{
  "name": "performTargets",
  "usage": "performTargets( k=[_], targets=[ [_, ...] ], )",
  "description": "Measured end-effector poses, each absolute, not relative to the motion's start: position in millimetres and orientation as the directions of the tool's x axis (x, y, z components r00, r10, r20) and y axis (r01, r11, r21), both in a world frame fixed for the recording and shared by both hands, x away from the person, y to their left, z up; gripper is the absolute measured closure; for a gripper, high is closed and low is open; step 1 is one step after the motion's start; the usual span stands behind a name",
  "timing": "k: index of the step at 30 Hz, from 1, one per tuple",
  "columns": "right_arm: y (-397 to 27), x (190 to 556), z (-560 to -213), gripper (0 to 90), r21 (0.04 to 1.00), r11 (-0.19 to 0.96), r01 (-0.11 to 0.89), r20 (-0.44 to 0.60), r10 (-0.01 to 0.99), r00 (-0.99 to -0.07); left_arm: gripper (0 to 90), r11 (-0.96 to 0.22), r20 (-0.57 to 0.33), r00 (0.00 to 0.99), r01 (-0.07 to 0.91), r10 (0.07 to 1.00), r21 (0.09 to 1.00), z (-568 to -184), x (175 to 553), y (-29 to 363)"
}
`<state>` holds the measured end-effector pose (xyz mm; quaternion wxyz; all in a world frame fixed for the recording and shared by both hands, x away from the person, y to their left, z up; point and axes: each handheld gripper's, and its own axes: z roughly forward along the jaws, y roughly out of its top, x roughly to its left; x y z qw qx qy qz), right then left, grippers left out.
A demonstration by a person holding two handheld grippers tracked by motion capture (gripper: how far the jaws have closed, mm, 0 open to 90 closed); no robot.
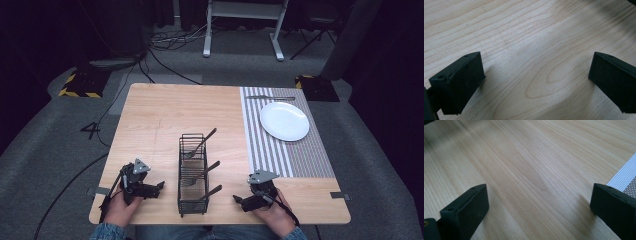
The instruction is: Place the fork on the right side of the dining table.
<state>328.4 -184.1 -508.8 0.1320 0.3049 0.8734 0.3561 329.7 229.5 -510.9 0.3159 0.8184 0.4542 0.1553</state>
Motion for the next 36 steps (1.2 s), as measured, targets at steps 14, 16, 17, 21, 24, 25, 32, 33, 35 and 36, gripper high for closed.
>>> performTargets(
  k=[14,16,17,21,24,25,32,33,35,36],
  targets=[
    [-184.1,328.6,-508.5,3.1,0.702,0.558,0.443,-0.012,0.632,-0.775,0.2,-0.388,-0.033,0.539,0.645,0.842,0.658,-510.9,329.7,229.5],
    [-184.1,328.5,-508.4,3.4,0.702,0.556,0.444,-0.012,0.633,-0.774,0.2,-0.388,-0.033,0.539,0.645,0.841,0.658,-510.8,329.7,229.5],
    [-184.4,328.5,-508.3,3.7,0.703,0.555,0.445,-0.012,0.634,-0.773,0.2,-0.389,-0.031,0.540,0.644,0.841,0.658,-510.8,329.8,229.6],
    [-185.1,328.3,-508.0,6.1,0.704,0.552,0.447,-0.011,0.638,-0.770,0.2,-0.387,-0.031,0.538,0.644,0.842,0.660,-511.0,329.7,229.4],
    [-186.3,327.7,-507.0,9.8,0.706,0.547,0.450,-0.011,0.644,-0.765,0.2,-0.388,-0.033,0.539,0.645,0.842,0.658,-510.9,329.7,229.5],
    [-187.8,326.9,-505.9,16.0,0.709,0.539,0.454,-0.011,0.652,-0.758,0.2,-0.387,-0.031,0.538,0.644,0.842,0.660,-511.0,329.7,229.4],
    [-185.6,319.8,-491.3,43.4,0.653,0.561,0.508,-0.020,0.684,-0.730,0.2,-0.387,-0.031,0.538,0.644,0.842,0.660,-511.0,329.7,229.4],
    [-185.6,318.0,-487.2,44.6,0.652,0.562,0.510,-0.014,0.681,-0.733,0.2,-0.387,-0.031,0.538,0.644,0.842,0.660,-511.0,329.7,229.4],
    [-186.7,314.8,-478.1,45.9,0.660,0.557,0.505,0.000,0.671,-0.741,0.2,-0.388,-0.030,0.538,0.644,0.842,0.660,-510.9,329.8,229.4],
    [-186.7,314.8,-478.1,45.9,0.660,0.557,0.505,0.000,0.671,-0.741,0.2,-0.388,-0.030,0.538,0.644,0.842,0.660,-510.9,329.8,229.4]
  ],
)
